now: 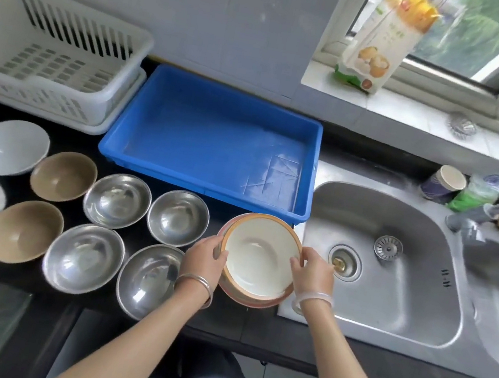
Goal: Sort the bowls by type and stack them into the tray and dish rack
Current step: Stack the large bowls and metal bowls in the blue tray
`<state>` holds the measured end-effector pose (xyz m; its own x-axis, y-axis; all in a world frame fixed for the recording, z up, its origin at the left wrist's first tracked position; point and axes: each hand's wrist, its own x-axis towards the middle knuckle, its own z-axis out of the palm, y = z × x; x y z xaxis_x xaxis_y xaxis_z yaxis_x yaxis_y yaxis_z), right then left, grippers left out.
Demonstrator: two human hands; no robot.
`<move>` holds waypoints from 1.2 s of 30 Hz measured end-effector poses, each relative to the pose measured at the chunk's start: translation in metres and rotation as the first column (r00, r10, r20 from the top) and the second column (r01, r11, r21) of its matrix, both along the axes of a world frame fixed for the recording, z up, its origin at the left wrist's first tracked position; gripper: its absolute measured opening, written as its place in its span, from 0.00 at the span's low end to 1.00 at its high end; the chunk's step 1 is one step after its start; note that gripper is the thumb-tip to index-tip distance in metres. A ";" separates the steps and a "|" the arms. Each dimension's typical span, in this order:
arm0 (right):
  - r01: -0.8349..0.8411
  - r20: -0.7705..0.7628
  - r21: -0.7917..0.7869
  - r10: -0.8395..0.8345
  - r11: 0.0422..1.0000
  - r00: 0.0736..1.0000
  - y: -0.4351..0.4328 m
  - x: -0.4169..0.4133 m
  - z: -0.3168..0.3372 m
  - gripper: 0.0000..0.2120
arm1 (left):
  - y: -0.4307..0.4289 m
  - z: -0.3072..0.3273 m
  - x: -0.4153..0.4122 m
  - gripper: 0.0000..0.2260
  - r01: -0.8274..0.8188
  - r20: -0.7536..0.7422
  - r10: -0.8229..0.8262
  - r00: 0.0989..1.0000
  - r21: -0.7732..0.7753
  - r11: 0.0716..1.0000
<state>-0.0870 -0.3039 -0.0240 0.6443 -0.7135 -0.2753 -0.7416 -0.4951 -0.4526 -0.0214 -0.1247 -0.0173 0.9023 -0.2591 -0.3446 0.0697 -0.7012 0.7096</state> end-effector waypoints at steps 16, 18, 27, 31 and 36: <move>0.057 0.047 0.067 -0.060 0.996 0.997 0.014 -0.010 0.009 0.03 | -0.004 0.014 0.007 0.10 -0.081 0.049 0.082 0.995 -0.019 0.996; 0.083 0.087 0.068 -0.089 0.994 0.992 0.010 -0.014 0.017 0.03 | -0.008 0.021 0.010 0.11 -0.064 0.055 0.066 0.996 -0.033 0.997; 0.239 0.189 -0.033 -0.229 0.970 0.955 -0.029 -0.047 0.057 0.03 | -0.055 0.052 0.006 0.10 0.087 0.061 -0.078 0.995 -0.165 0.982; 0.318 0.162 -0.032 -0.309 0.947 0.937 -0.042 -0.076 0.057 0.04 | -0.080 0.047 -0.011 0.09 0.180 0.015 -0.180 0.984 -0.153 0.972; 0.412 0.094 -0.023 -0.408 0.911 0.908 -0.054 -0.112 0.046 0.06 | -0.102 0.031 -0.036 0.11 0.278 -0.080 -0.289 0.954 -0.123 0.953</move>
